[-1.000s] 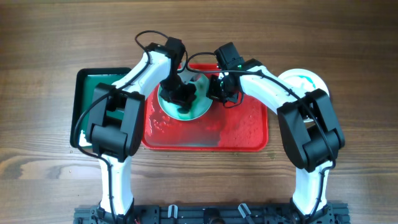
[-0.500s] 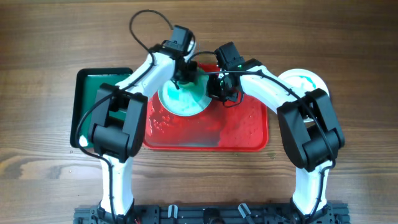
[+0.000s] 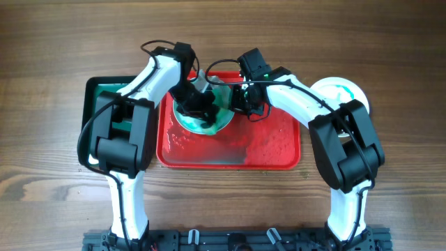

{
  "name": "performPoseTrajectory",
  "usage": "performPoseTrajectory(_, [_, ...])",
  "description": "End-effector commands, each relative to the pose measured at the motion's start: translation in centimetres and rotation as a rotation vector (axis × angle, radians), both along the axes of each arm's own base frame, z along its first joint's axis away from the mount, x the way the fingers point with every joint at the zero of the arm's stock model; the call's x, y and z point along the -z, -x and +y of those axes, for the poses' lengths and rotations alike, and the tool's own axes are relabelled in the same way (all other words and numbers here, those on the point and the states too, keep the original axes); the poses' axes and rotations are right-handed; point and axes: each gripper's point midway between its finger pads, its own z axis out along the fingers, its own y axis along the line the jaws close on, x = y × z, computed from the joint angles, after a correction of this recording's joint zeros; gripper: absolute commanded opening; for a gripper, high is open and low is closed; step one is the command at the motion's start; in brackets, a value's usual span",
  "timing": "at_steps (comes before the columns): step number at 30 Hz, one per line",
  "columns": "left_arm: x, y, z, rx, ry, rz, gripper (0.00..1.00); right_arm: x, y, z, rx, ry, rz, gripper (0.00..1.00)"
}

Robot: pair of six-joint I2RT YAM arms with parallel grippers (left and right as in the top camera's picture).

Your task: Clean dirty plates on tray and stack at the side

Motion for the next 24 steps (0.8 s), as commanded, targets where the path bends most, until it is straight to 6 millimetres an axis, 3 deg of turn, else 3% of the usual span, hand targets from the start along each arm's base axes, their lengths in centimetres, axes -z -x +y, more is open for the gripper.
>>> performPoseTrajectory(1, [-2.4, -3.3, -0.9, -0.065, 0.111, -0.052, 0.04, 1.4, 0.1, -0.7, 0.006, 0.022, 0.021, 0.04])
performPoseTrajectory(4, [-4.3, -8.5, 2.9, -0.28, -0.022, -0.117, 0.04, 1.2, -0.4, -0.5, 0.005, 0.012, -0.003, 0.08])
performPoseTrajectory(6, [-4.7, -11.1, 6.7, -0.431, -0.167, -0.162, 0.04, 1.0, -1.5, -0.4, 0.012, 0.011, -0.05, 0.19])
performPoseTrajectory(10, [-4.0, -12.0, 9.8, -0.502, -0.302, -0.195, 0.04, 1.4, -3.2, -0.6, 0.032, 0.036, -0.122, 0.25])
performPoseTrajectory(11, [-4.0, -12.0, 10.0, -0.503, -0.313, -0.199, 0.04, 1.9, -3.0, -0.5, 0.028, 0.031, -0.108, 0.15])
performPoseTrajectory(13, [-3.9, -12.1, 10.2, -0.504, -0.325, -0.205, 0.04, 2.1, -2.4, 0.2, -0.007, -0.007, -0.083, 0.04])
performPoseTrajectory(15, [-3.8, -12.2, 10.5, -0.506, -0.344, -0.213, 0.04, 1.2, -1.3, 0.9, -0.059, -0.063, -0.052, 0.04])
performPoseTrajectory(18, [-3.8, -12.1, 10.5, -0.506, -0.344, -0.212, 0.04, -2.2, -1.3, -1.7, -0.061, 0.025, -0.104, 0.04])
performPoseTrajectory(22, [-3.8, -12.1, 10.5, -0.506, -0.344, -0.212, 0.04, -9.1, -1.4, -9.8, 0.015, 0.438, -0.296, 0.04])
performPoseTrajectory(24, [-3.8, -12.2, 10.5, -0.506, -0.344, -0.213, 0.04, -12.7, -1.5, -12.5, 0.02, 0.632, -0.417, 0.04])
